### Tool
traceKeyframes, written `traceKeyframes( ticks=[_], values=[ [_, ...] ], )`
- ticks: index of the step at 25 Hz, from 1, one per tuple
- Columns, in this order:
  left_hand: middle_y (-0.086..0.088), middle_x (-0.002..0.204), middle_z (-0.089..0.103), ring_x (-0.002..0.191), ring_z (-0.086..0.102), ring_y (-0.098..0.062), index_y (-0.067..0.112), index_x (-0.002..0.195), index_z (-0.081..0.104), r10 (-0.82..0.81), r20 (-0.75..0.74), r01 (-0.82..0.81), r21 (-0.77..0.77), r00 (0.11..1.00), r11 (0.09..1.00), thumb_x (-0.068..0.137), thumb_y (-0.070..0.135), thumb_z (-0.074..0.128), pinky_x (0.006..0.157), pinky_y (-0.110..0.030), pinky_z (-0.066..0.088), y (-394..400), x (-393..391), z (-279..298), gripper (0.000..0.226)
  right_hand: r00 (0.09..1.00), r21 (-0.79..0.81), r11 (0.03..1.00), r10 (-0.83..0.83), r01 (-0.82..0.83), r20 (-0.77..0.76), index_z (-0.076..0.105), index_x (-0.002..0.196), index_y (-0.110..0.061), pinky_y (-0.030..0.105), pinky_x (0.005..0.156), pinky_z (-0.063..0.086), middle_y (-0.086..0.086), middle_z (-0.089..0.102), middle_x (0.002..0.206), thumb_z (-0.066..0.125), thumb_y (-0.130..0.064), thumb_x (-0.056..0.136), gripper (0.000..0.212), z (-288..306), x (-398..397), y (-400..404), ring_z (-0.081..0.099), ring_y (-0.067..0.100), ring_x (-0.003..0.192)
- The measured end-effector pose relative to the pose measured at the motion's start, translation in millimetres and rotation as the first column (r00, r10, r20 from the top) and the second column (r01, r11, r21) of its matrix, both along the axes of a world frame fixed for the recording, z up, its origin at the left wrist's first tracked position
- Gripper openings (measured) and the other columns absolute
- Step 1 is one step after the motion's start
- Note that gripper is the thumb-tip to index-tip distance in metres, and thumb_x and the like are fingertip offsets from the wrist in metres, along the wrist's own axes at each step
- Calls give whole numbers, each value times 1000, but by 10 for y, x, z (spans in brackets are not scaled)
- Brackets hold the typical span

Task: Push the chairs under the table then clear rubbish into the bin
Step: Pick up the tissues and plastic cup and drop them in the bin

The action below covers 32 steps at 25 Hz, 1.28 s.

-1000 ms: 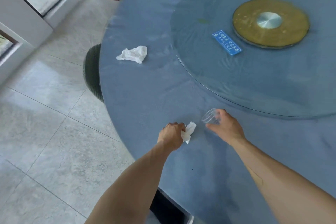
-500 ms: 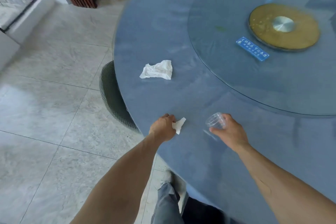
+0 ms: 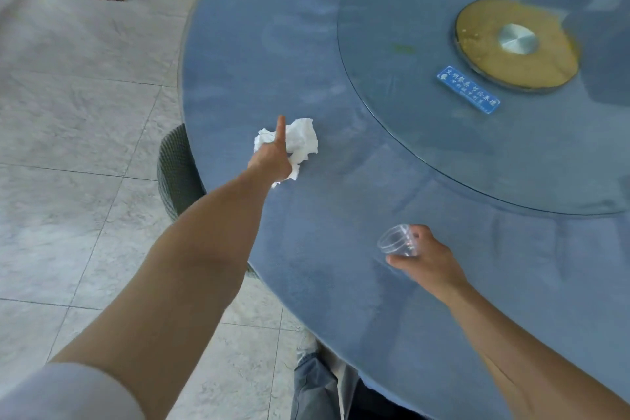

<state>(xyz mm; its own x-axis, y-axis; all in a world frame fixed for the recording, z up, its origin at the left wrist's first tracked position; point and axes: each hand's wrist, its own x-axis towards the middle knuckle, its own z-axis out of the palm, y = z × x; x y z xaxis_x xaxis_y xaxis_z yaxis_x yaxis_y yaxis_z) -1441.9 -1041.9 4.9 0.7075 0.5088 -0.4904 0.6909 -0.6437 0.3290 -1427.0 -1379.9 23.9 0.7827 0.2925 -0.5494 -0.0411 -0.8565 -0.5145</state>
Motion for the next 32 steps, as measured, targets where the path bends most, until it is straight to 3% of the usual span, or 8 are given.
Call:
traceKeyframes(
  ticks=[2, 4, 8, 14, 20, 24, 27, 32],
  values=[
    [-17, 118, 52, 115, 47, -33, 28, 149, 30, -33, -104, 37, 42, 994, 998, 76, 1, 63, 69, -32, 48, 85, 223, 19, 84, 999, -10, 999, -42, 42, 2, 50, 123, -30, 31, 81, 48, -10, 62, 108, 77, -34, 75, 56, -30, -10, -136, 60, 16, 98],
    [-8, 101, 53, 104, 51, -29, 19, 116, 56, -116, -169, 136, 111, 979, 985, 76, 1, 64, 67, -27, 45, 53, 299, 100, 44, 996, -25, 996, -87, 87, 0, 50, 122, -32, 30, 77, 50, -11, 63, 109, 77, -36, 74, 55, -18, -23, -302, 61, 15, 98],
    [-5, 88, 59, 93, 67, -31, 13, 106, 57, -82, -101, 88, 59, 992, 994, 82, -1, 58, 75, -34, 51, -254, -34, 74, 28, 988, -50, 987, -152, 151, 1, 49, 121, -32, 28, 71, 49, -10, 61, 106, 78, -35, 74, 56, 110, -147, -596, 62, 14, 91],
    [-10, 135, 43, 108, 61, -33, 17, 127, 62, -136, -146, 137, -7, 980, 991, 79, 6, 69, 79, -34, 53, -1180, -904, -24, 50, 995, -44, 996, -81, 83, 59, 49, 127, -25, 26, 77, 43, -5, 60, 119, 79, -31, 74, 62, 332, -462, -921, 60, 19, 103],
    [-12, 139, 37, 113, 58, -35, 4, 131, 53, -112, -130, 116, 24, 985, 993, 83, 6, 62, 96, -37, 48, -2240, -1605, 56, 49, 993, 31, 999, -36, 33, 111, 49, 129, -24, 27, 85, 45, -3, 59, 123, 79, -34, 71, 66, 526, -910, -1586, 59, 19, 111],
    [-9, 112, 65, 94, 65, -28, 11, 102, 62, -124, -78, 124, -4, 989, 992, 69, 7, 72, 72, -30, 52, -3029, -1911, 277, 35, 986, 98, 992, -87, 73, 141, 51, 121, -24, 32, 88, 50, -4, 61, 117, 79, -36, 67, 62, 596, -1259, -2487, 61, 17, 105],
    [-3, 92, 64, 83, 60, -24, 19, 83, 54, -185, -29, 186, 25, 982, 982, 72, 9, 68, 64, -28, 45, -3640, -2129, 455, 20, 978, 150, 981, -149, 127, 148, 53, 119, -23, 33, 86, 51, -5, 63, 114, 80, -34, 68, 58, 638, -1547, -3213, 61, 17, 104],
    [0, 94, 65, 88, 63, -22, 22, 101, 62, -220, 64, 223, -43, 973, 974, 76, 19, 75, 69, -28, 45, -4565, -2570, 576, 28, 968, 157, 966, -225, 206, 111, 52, 120, -31, 33, 82, 53, -6, 60, 116, 77, -44, 62, 65, 569, -2077, -4261, 58, 13, 108]
  ],
)
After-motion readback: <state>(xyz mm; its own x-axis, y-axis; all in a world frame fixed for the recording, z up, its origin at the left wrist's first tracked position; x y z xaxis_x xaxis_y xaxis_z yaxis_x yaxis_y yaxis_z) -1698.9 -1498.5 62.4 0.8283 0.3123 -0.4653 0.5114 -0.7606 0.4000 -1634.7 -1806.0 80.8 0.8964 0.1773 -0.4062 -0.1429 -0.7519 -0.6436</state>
